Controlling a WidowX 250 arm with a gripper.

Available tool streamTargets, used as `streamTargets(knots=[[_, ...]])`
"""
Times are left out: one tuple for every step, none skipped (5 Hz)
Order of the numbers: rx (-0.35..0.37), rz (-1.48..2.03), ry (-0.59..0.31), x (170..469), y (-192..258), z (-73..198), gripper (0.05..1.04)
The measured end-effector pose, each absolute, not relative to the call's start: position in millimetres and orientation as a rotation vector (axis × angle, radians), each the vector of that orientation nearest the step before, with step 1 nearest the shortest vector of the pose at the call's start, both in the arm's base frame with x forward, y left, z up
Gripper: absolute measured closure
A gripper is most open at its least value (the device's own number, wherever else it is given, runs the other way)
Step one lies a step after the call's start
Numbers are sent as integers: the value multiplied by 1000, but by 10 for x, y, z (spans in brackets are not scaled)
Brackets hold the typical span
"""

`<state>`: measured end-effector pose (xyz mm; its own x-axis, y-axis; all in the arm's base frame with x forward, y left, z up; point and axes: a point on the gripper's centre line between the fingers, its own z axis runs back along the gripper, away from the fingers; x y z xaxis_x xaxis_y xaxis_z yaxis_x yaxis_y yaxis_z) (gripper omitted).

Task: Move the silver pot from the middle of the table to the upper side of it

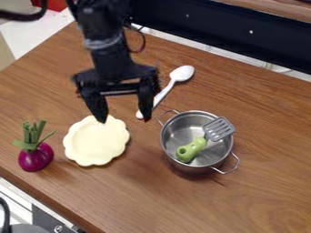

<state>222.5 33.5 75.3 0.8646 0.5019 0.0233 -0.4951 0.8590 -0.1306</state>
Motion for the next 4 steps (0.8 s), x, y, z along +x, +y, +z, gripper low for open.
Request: streamTargets(knots=[[-199,591,-51,2241,228,726,85],[-204,650,-59,2291,189,572,85],[-189,752,-89,2310,127,427,85],[-152,784,-143,2372,141,329,85]])
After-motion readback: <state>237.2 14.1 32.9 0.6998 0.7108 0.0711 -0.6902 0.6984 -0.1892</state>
